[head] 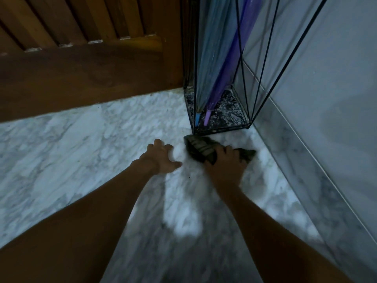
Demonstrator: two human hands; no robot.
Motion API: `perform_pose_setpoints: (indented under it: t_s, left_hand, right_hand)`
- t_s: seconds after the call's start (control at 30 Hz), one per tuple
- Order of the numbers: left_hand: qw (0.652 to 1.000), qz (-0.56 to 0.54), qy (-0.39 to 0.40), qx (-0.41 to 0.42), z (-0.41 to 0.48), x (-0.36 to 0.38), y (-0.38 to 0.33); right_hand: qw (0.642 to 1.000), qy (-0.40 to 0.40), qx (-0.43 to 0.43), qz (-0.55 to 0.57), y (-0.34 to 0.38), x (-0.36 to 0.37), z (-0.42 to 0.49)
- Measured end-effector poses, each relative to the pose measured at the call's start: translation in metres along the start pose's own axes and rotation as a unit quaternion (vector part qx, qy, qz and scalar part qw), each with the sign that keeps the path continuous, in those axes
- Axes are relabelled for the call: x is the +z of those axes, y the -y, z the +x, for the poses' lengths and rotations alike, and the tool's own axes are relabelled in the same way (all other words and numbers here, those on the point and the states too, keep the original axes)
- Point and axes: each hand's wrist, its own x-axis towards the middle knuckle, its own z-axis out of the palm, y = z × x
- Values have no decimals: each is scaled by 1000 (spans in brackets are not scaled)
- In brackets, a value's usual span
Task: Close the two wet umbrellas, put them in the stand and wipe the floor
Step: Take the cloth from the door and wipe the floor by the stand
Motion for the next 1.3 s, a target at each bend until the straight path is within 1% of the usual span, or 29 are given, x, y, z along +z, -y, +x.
perform_pose_setpoints:
  t_s: [0.07,0.1,0.13,0.17,0.23,0.33,0.37,0.4,0.47,0.57,0.63,0.77,0.83,0.9,1.0,1.07,1.13,1.2,1.3]
  left_hand:
    - [998,-55,-16,0,-3,-5,4]
    - [995,-96,-38,-6,-5,-8,6]
    - [984,-162,-65,-15,-7,-13,8]
    - [965,-244,-89,-25,-9,-20,9]
    - [912,-391,-120,-29,-18,-40,7]
    - [840,-528,-125,-10,-29,-78,5]
    - [818,-563,-120,-2,-34,-93,5]
    - [804,-583,-117,4,-40,-110,6]
    - [791,-601,-117,18,-58,-151,8]
    - [784,-609,-116,30,-100,-224,9]
    - [778,-615,-125,21,-139,-277,7]
    - [785,-601,-149,18,-239,-403,-6]
    - [793,-585,-167,17,-299,-471,-15]
    - [790,-580,-198,9,-370,-549,-23]
    - [783,-575,-236,-11,-473,-653,-26]
    - [782,-565,-261,-30,-544,-715,-23]
    - [777,-559,-287,-42,-609,-768,-13]
    - [771,-557,-304,-46,-667,-807,2]
    - [782,-525,-333,-43,-739,-847,30]
  right_hand:
    - [998,38,-40,33,27,0,-4]
    - [994,63,-51,69,39,-1,-3]
    - [987,97,-56,118,49,-4,0]
    - [974,133,-57,174,57,-9,3]
    - [942,175,-67,279,72,-23,11]
    - [902,200,-83,374,97,-57,32]
    - [889,206,-86,400,107,-73,39]
    - [874,211,-90,429,117,-89,46]
    - [845,230,-95,474,139,-126,59]
    - [810,258,-95,518,174,-197,69]
    - [808,250,-111,522,204,-260,72]
    - [826,252,-156,479,283,-414,74]
    - [840,282,-181,426,329,-499,77]
    - [844,311,-210,384,384,-596,78]
    - [848,321,-240,346,465,-728,61]
    - [842,323,-267,340,517,-803,40]
    - [826,329,-302,346,561,-867,18]
    - [811,325,-335,353,598,-918,-3]
    - [805,300,-368,357,648,-970,-32]
